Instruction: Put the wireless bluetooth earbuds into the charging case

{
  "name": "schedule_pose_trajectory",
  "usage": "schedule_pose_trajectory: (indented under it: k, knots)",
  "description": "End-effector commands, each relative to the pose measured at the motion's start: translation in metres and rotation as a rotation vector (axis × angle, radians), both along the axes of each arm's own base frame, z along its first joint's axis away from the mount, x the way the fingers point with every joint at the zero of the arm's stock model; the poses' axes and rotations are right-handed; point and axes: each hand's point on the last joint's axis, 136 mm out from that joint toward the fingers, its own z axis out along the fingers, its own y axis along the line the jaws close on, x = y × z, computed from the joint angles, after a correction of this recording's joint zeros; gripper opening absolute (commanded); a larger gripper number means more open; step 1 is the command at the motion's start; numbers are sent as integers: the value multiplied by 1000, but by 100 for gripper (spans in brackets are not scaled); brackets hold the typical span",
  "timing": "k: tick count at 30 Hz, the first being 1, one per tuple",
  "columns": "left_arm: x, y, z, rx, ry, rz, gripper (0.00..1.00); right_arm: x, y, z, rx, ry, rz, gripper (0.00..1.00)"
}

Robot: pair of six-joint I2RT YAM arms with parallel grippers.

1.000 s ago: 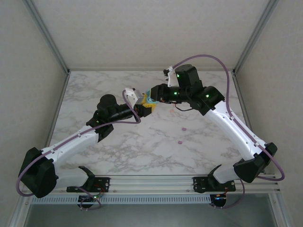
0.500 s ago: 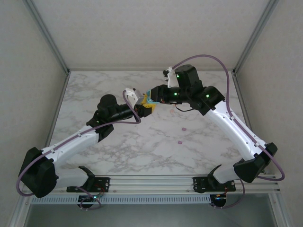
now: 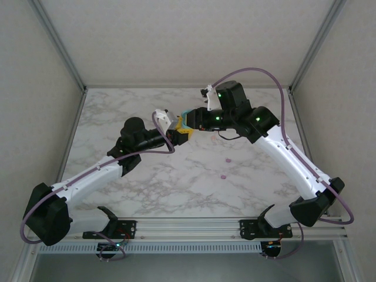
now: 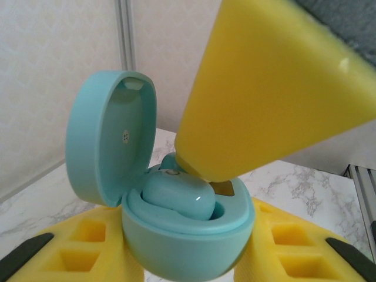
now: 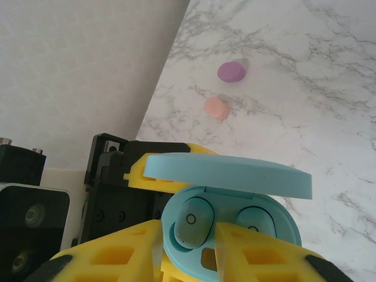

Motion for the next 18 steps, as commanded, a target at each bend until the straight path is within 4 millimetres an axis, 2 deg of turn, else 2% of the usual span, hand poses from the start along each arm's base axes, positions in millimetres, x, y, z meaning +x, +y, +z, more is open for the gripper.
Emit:
schedule_pose_trajectory:
  k: [1,5,11,15,18]
  knots:
    - [-4,-3,26,-51,-49,-20,22,-3,1,21,43,-48,-3,32]
    - [-5,-2,25,-48,-49,-17,22,-5,-1,27,60,-64,-7,32]
    - [-6,-2,22,-42,-46,-21,22,-8,-14,56,123,-160,-52,35]
    - [-12,-3,21,-32,-47,-50,22,6,-41,55,56,-210,-197,37]
    - [-21,-5,21,-17,-46,-99,22,20,-55,50,24,-192,-288,43]
